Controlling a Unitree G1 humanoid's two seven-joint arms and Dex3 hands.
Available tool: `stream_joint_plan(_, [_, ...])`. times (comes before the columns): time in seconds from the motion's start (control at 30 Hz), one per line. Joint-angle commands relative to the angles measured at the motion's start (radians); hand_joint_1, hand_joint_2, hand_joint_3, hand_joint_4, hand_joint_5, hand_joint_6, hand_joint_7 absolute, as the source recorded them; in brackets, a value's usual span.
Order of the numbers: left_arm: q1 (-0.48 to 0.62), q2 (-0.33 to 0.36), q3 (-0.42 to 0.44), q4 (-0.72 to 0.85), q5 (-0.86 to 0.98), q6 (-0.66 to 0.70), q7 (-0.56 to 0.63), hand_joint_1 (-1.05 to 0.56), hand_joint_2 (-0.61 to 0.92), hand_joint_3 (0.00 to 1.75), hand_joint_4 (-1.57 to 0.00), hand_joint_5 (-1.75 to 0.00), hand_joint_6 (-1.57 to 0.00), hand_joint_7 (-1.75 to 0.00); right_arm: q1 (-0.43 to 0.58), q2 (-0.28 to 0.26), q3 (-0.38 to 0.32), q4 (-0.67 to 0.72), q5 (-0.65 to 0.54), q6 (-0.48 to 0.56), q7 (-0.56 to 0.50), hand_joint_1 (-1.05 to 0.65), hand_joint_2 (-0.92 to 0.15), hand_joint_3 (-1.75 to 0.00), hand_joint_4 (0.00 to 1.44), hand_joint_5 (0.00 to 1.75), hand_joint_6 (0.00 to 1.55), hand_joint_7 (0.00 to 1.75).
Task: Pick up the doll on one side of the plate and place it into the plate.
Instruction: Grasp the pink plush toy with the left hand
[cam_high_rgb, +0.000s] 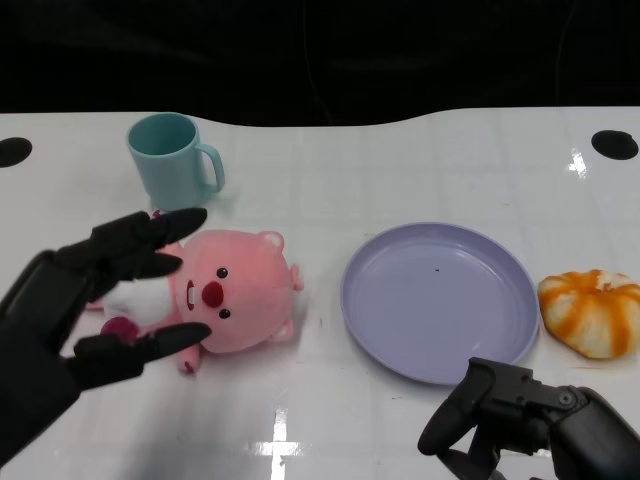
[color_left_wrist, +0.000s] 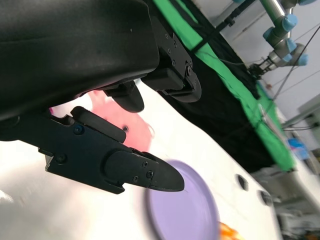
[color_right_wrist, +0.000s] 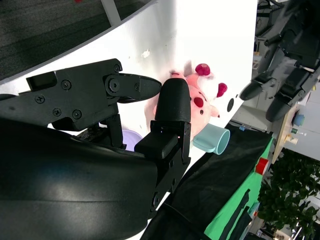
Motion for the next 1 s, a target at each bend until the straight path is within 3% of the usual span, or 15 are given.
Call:
stream_joint_plan(0.03, [-0.048,0.086,-0.014,0.029,0.114,-0.019,-0.009,-0.64,0.92,0.08,-0.04,-0.67,-0.37,-0.01,-0.003,-0.002,-0.004,-0.013,0.005,0.010,-0.003,-0.25,-0.92,-0.35,0.64,1.59,0.57,1.31])
stream_joint_plan(0.27, [-0.121,0.199,-0.085,0.079,0.300,0.000,-0.063,-0.63,0.92,0.05,0.00,-0.54,-0.29,-0.01,-0.005,-0.003,-0.001,-0.016,-0.004,0.017,-0.005,-0.25,-0.92,-0.35,0.64,1.60,0.58,1.31])
stream_joint_plan(0.53, [-0.243,0.270,-0.212,0.170,0.553,0.006,-0.094,-0.62,0.92,0.02,0.00,-0.42,-0.25,0.00,-0.004,-0.001,-0.002,-0.018,0.002,0.020,-0.002,-0.25,-0.92,-0.35,0.65,1.59,0.58,1.30])
stream_joint_plan(1.0, [-0.438,0.220,-0.394,0.441,0.786,0.017,-0.127,-0.68,0.91,0.00,-0.02,-0.36,-0.24,-0.01,0.005,-0.002,0.007,-0.038,-0.005,0.027,-0.003,-0.25,-0.92,-0.35,0.65,1.59,0.58,1.30])
